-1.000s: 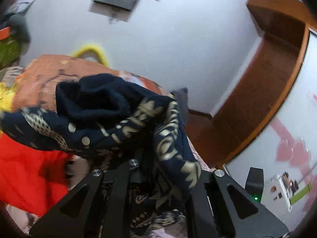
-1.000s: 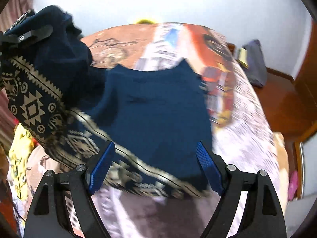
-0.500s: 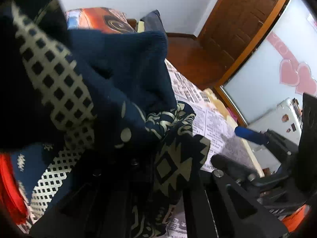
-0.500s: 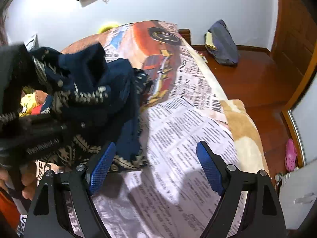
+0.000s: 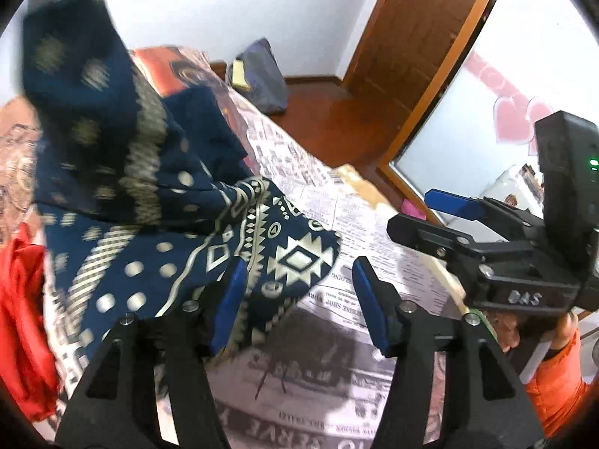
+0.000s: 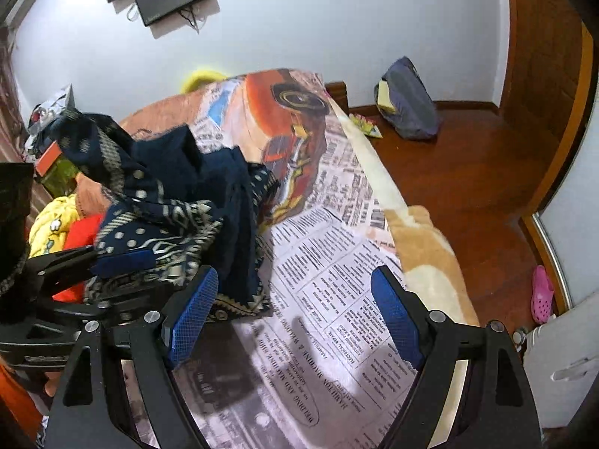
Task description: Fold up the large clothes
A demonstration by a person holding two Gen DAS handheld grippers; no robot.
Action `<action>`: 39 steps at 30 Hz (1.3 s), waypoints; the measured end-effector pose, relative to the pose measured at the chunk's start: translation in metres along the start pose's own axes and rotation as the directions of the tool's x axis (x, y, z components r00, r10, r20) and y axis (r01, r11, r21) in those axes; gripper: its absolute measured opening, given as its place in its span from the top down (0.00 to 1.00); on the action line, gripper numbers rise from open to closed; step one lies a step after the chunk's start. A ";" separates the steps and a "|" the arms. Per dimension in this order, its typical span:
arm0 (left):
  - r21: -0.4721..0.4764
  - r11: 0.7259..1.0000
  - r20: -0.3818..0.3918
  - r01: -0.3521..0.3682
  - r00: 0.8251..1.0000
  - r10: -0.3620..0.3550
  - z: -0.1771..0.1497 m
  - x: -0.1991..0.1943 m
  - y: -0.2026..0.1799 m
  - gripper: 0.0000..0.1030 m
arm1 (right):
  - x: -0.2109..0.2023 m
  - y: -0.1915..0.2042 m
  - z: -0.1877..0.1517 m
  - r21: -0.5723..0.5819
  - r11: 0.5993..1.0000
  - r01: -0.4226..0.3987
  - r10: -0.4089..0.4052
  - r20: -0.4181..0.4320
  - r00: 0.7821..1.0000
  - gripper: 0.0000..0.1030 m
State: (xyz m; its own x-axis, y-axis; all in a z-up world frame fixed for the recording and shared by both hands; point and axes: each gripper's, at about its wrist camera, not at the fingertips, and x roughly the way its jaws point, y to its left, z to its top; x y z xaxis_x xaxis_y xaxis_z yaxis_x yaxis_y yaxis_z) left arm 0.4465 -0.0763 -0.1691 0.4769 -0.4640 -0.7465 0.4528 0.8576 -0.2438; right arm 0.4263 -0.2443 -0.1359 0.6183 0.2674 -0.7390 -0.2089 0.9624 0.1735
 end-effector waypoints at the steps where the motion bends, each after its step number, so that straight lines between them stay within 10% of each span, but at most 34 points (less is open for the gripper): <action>1: 0.008 1.000 0.015 -0.006 1.000 0.006 -0.002 -0.011 -0.001 0.44 | -0.005 0.003 0.001 -0.010 1.000 -0.002 0.002 0.011 1.000 0.21; 8: -0.023 0.984 0.150 -0.176 0.973 0.178 -0.020 -0.090 0.030 0.34 | -0.021 0.046 0.010 -0.118 0.992 -0.053 0.059 0.050 0.997 0.21; 16: -0.179 0.929 0.113 -0.325 0.931 0.348 -0.031 -0.093 0.114 0.34 | 0.013 0.109 0.026 -0.233 0.962 -0.141 0.143 -0.010 0.990 0.21; 26: -0.259 0.924 0.037 -0.280 0.954 0.299 -0.025 -0.049 0.160 0.34 | 0.088 0.138 0.069 -0.227 0.954 -0.196 0.180 -0.090 0.980 0.21; 33: -0.278 0.923 0.068 -0.265 0.953 0.294 -0.018 -0.033 0.164 0.32 | 0.101 0.125 0.085 -0.210 0.943 -0.258 0.247 -0.078 0.966 0.89; 39: -0.258 0.930 0.057 -0.262 0.957 0.285 -0.016 -0.031 0.163 0.25 | 0.090 0.094 0.093 -0.125 0.963 -0.239 0.239 -0.018 0.971 0.92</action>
State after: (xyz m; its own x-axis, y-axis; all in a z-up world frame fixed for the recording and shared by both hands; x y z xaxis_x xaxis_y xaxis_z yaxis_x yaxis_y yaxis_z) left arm 0.4930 0.0817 -0.1954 0.6285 -0.2123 -0.7483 0.1024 0.9762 -0.1910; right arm 0.5330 -0.1255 -0.1259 0.5367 0.4889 -0.6877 -0.4438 0.8568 0.2627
